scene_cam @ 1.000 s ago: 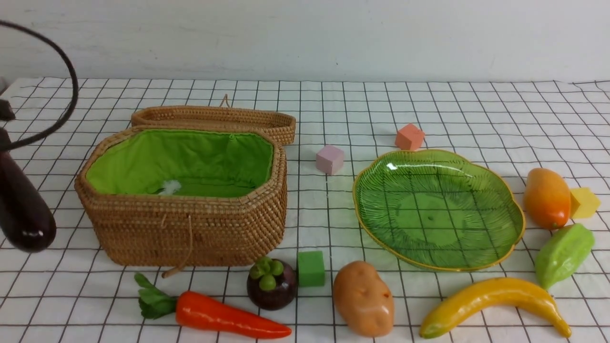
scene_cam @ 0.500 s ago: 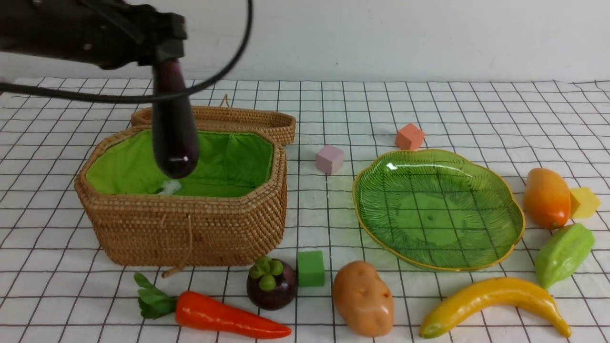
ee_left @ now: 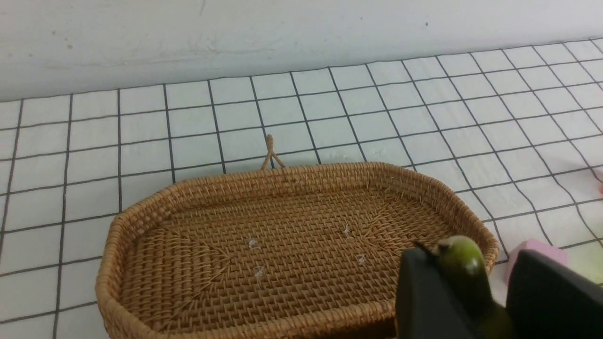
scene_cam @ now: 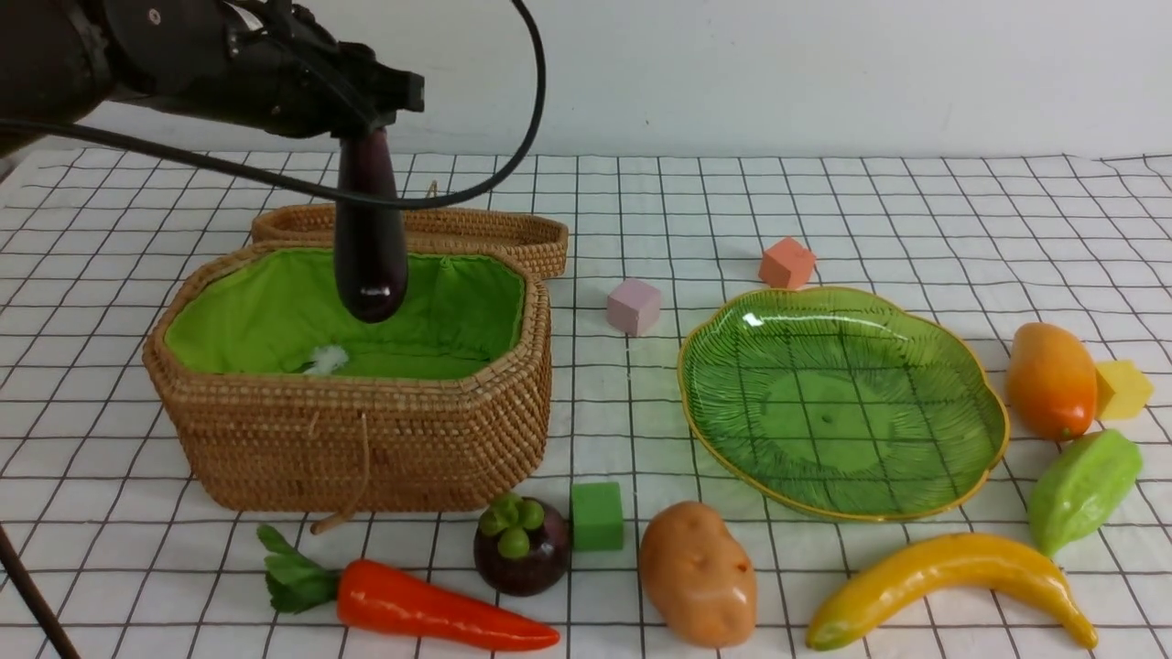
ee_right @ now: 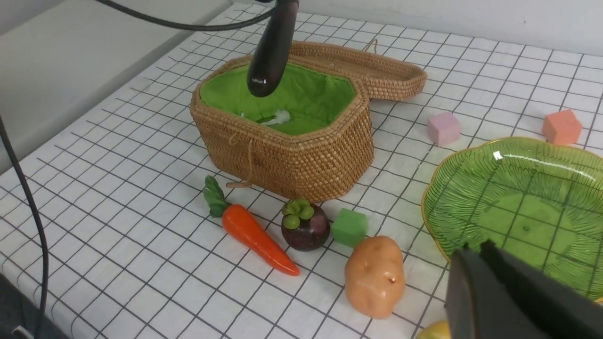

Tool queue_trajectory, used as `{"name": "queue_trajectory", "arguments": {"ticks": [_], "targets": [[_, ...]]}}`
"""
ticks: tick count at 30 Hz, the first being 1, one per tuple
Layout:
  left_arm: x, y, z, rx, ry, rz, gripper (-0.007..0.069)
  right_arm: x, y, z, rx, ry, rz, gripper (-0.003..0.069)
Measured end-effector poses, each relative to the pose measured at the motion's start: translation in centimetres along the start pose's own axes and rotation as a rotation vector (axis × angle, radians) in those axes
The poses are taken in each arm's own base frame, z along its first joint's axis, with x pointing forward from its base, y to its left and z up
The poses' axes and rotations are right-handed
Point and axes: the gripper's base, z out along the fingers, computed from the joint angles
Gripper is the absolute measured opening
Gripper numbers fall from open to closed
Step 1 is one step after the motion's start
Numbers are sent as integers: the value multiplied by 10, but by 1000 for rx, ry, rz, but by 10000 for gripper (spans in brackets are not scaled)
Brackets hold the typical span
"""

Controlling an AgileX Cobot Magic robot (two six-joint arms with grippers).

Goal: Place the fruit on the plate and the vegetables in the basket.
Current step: Use the left arm to grab an eggplant and put it into the left basket, then use the left arm to grab a carrot and put it into the left basket

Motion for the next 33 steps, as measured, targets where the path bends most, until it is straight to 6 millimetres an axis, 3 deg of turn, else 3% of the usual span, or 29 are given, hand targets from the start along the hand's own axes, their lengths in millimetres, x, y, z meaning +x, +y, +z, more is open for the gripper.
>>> {"name": "queue_trajectory", "arguments": {"ticks": [11,19,24,26,28,29,33], "targets": [[5,2,3,-23,40,161,234,0,1,0,-13,3,9,37],[5,2,3,-22,42,180,406,2,2,0,-19,20,12,38],[7,1,-3,-12,91,178,430,3,2,0,-22,31,13,38],[5,0,-10,-4,107,170,407,3,3,0,-28,32,17,38],[-3,-5,-39,23,139,149,295,3,4,0,-41,36,26,38],[-3,-6,-42,26,141,146,270,3,4,0,-43,37,27,38],[-7,-17,-107,114,218,237,-8,6,7,0,-74,69,41,38]]}}
